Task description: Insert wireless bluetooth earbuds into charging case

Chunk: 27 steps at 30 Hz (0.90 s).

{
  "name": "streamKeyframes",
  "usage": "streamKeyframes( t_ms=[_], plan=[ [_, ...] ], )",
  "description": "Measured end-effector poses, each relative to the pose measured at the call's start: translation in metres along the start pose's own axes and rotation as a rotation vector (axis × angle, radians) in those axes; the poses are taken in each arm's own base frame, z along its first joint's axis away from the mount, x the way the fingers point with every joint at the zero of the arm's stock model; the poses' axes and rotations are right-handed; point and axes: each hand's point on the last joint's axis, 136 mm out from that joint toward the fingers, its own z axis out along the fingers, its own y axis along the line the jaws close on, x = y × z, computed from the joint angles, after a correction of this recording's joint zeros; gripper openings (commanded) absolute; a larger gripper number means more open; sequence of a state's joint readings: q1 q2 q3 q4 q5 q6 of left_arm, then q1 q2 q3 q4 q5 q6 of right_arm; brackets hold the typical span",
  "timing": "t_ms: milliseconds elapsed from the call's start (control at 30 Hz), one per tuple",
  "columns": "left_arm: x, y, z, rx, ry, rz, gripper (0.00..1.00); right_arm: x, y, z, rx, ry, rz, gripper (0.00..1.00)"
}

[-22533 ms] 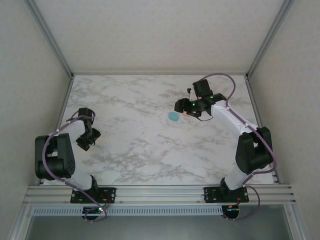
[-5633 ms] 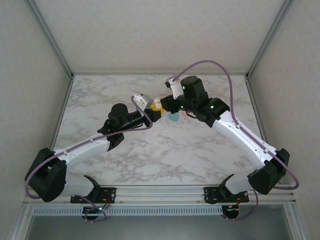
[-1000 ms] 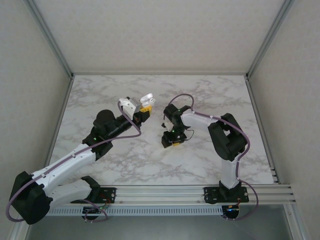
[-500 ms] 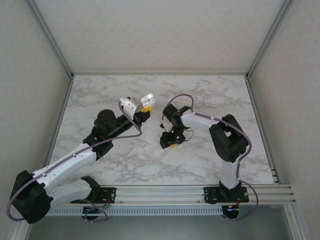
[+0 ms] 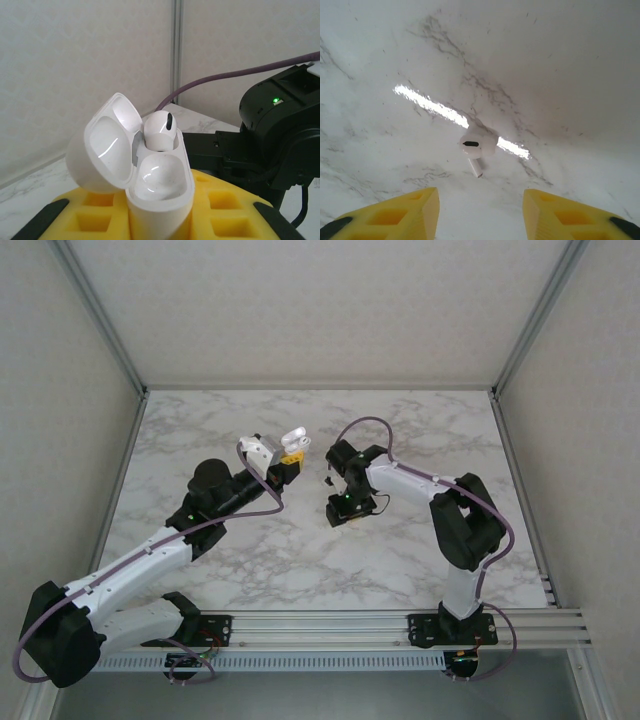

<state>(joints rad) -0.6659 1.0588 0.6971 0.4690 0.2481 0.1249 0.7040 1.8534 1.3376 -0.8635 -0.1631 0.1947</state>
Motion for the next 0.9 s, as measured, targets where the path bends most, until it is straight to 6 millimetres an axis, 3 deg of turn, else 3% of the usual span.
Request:
streamKeyframes(
  t_ms=[133, 300, 900],
  plan=[
    [-0.003, 0.000, -0.002, -0.004, -0.007, 0.005, 0.00, -0.008, 0.002, -0.004, 0.003, -0.017, -0.005, 0.47],
    [-0.011, 0.002, -0.007, -0.023, -0.029, 0.012, 0.00, -0.009, 0.000, 0.002, 0.012, 0.010, -0.007, 0.47],
    [-0.010, 0.003, -0.008, -0.026, -0.028, 0.014, 0.00, -0.011, -0.002, 0.024, 0.074, 0.074, -0.041, 0.46]
  ],
)
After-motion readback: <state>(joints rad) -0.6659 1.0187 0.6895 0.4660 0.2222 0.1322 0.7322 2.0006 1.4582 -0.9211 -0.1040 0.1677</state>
